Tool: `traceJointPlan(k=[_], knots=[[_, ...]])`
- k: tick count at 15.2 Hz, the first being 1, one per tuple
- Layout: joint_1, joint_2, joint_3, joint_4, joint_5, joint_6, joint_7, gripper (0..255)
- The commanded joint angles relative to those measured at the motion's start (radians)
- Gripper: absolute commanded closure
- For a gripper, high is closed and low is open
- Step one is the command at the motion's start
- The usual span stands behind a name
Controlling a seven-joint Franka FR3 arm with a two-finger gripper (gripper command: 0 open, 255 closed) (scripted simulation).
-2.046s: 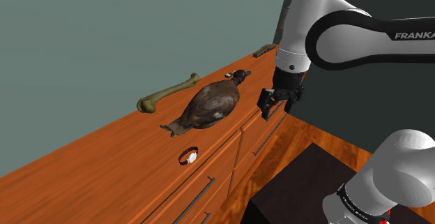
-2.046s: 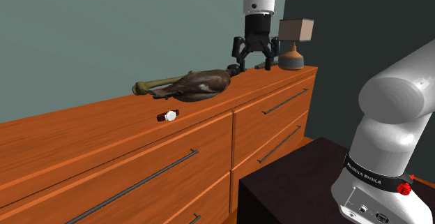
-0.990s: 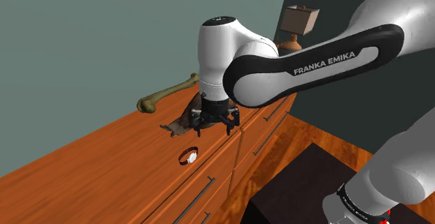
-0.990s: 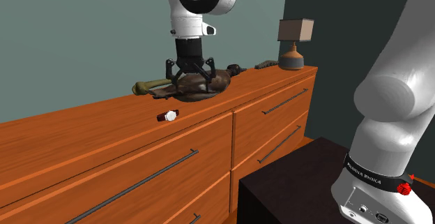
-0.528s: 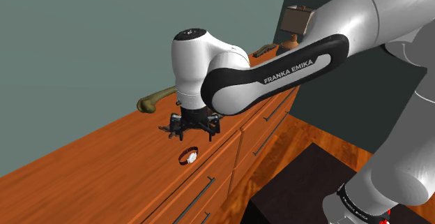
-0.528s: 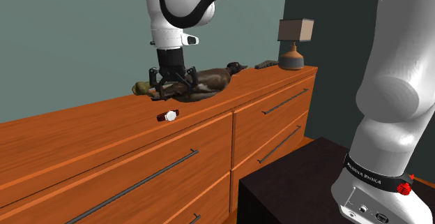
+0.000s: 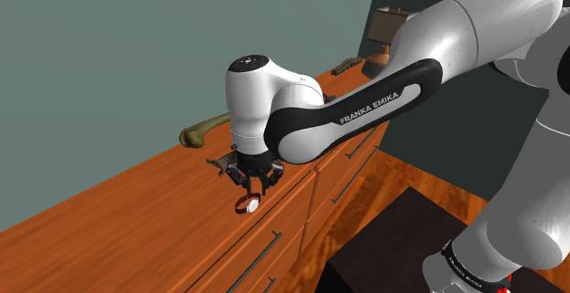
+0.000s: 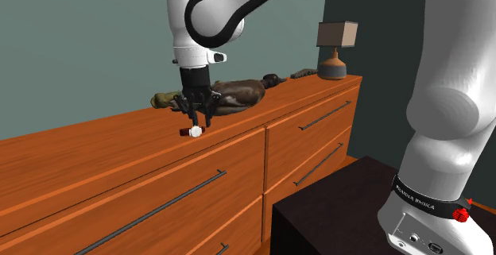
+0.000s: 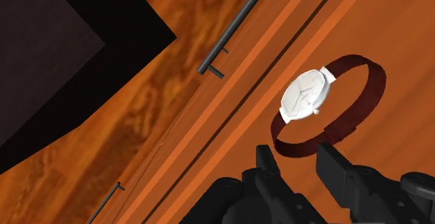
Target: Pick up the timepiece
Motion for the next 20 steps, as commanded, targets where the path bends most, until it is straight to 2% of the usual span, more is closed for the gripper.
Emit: traceJointPlan(k=[1, 8, 20], knots=[[0.000, 0.000, 0.000, -0.001, 0.000, 0.001, 0.000, 255], [0.000, 0.003, -0.001, 0.001, -0.002, 0.000, 0.001, 255], [-0.017, -0.070, 0.015, 0.094, 0.064, -0.141, -0.049, 255]])
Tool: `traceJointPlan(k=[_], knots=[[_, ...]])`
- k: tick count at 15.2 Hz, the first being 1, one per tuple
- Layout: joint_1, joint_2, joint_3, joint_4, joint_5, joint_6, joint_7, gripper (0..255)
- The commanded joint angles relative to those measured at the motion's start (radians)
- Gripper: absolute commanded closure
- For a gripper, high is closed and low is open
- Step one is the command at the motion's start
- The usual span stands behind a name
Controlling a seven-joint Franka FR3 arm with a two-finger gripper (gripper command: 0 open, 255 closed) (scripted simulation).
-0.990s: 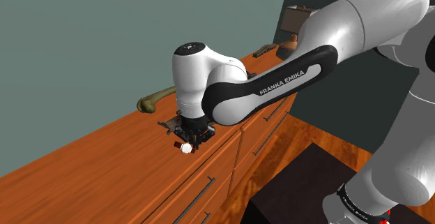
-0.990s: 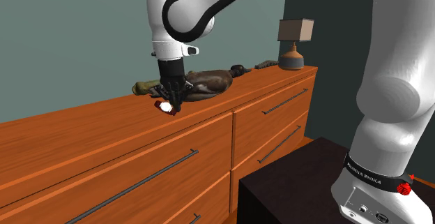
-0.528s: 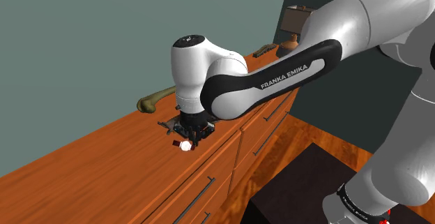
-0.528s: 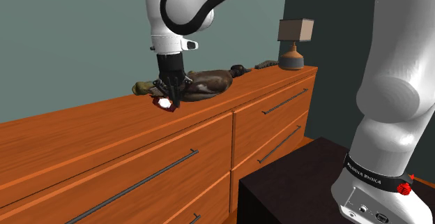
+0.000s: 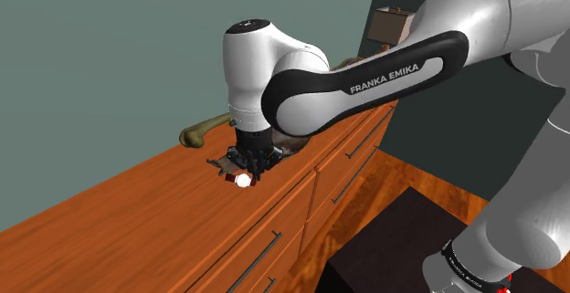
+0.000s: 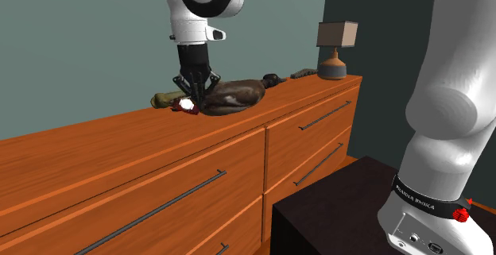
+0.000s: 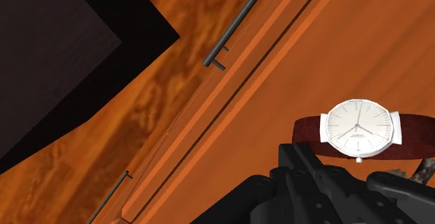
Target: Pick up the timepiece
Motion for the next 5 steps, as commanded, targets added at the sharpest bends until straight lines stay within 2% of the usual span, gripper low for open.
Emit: traceJointPlan(k=[1, 5], knots=[[-0.001, -0.007, 0.002, 0.023, 0.007, -0.028, -0.005, 255], [-0.002, -0.016, 0.003, 0.043, 0.015, -0.054, -0.012, 255]])
